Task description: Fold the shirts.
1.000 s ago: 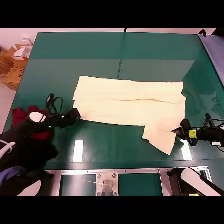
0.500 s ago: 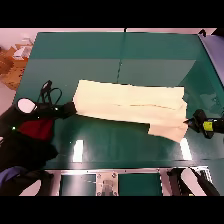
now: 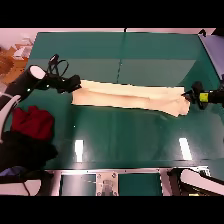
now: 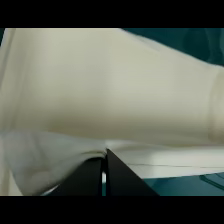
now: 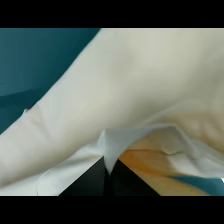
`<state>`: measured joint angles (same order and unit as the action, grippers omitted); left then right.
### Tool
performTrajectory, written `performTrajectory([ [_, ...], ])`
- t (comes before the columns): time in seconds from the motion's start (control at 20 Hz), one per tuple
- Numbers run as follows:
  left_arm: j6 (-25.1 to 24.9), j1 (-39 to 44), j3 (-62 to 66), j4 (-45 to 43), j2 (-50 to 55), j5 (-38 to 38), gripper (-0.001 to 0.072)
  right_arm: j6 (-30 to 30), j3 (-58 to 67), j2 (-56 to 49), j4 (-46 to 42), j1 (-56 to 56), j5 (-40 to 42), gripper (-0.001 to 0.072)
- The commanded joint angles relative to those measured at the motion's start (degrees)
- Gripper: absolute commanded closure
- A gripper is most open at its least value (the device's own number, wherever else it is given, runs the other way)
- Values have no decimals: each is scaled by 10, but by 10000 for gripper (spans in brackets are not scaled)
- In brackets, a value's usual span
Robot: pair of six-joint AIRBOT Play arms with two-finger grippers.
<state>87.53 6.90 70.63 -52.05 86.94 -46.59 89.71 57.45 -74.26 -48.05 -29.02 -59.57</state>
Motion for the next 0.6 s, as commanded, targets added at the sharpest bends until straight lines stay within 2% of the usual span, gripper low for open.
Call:
performTrajectory([
  [0.0,-15,13,101,36,127,30,681,0,94,-140,12,36,47,698],
  [0.1,-25,23,139,59,183,50,678,-2,146,-206,12,45,47,698],
  [0.15,-25,25,153,71,200,60,573,-13,170,-229,13,46,48,698],
  [0.2,-24,23,162,75,206,74,239,-34,195,-243,13,43,41,693],
  [0.25,-24,17,172,75,205,75,94,-66,222,-248,13,34,18,557],
  [0.3,-25,5,194,74,205,53,93,-104,249,-248,4,18,-16,295],
  [0.35,-25,-11,217,71,205,24,93,-122,276,-248,-6,0,-51,149],
  [0.55,-24,-63,288,71,205,-69,93,-154,315,-252,-49,-85,-151,140],
])
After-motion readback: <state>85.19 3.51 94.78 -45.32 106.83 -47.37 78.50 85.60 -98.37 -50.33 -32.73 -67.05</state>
